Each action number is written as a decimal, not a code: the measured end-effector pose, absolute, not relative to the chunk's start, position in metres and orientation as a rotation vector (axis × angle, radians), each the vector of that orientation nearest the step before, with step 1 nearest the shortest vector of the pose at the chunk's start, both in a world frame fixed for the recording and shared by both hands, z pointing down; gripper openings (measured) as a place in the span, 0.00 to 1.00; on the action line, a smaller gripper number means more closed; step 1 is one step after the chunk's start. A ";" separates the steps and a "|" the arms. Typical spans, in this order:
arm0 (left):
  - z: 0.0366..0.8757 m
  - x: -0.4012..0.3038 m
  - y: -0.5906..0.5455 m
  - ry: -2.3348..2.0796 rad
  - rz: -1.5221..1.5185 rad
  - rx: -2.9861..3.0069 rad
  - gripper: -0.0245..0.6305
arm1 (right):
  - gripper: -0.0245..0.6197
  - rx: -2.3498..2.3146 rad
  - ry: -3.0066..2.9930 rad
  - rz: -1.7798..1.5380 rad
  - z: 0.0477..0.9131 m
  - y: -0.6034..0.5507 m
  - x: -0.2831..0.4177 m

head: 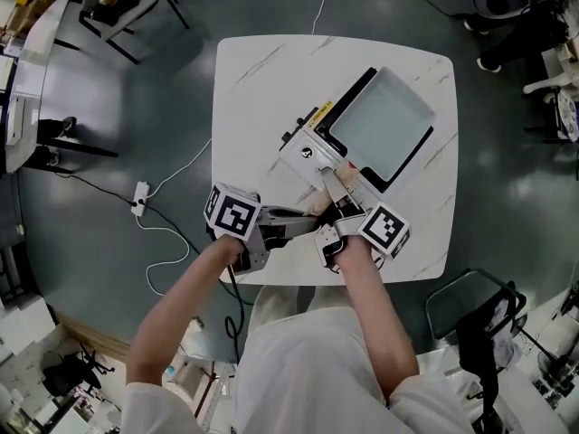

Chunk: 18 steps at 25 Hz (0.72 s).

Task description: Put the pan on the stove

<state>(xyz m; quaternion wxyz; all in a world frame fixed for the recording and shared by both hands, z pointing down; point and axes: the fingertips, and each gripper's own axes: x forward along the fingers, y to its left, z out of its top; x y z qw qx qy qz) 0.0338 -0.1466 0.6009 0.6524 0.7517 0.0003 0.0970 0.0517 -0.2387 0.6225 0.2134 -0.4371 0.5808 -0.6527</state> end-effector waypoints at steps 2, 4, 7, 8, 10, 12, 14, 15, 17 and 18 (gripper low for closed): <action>0.600 0.034 -0.147 0.007 0.218 1.693 0.14 | 0.22 -1.200 1.612 -1.814 0.623 -0.240 0.052; 0.600 0.035 -0.148 0.000 0.209 1.681 0.14 | 0.23 -1.192 1.615 -1.811 0.624 -0.241 0.052; 0.601 0.036 -0.148 -0.033 0.184 1.645 0.15 | 0.23 -1.184 1.600 -1.813 0.626 -0.242 0.052; 0.601 0.037 -0.148 -0.043 0.182 1.642 0.15 | 0.23 -1.189 1.597 -1.816 0.627 -0.241 0.053; 0.602 0.037 -0.148 -0.054 0.188 1.650 0.15 | 0.25 -1.189 1.602 -1.810 0.625 -0.241 0.053; 0.601 0.038 -0.148 -0.062 0.191 1.657 0.16 | 0.31 -1.175 1.610 -1.797 0.621 -0.242 0.052; 0.602 0.038 -0.147 -0.069 0.196 1.659 0.19 | 0.35 -1.186 1.620 -1.794 0.619 -0.242 0.053; 0.602 0.039 -0.147 -0.076 0.199 1.660 0.22 | 0.37 -1.196 1.624 -1.793 0.619 -0.241 0.054; 0.603 0.037 -0.146 -0.100 0.199 1.665 0.28 | 0.40 -1.212 1.625 -1.791 0.619 -0.239 0.056; 0.603 0.036 -0.146 -0.111 0.194 1.666 0.31 | 0.42 -1.218 1.624 -1.789 0.618 -0.238 0.058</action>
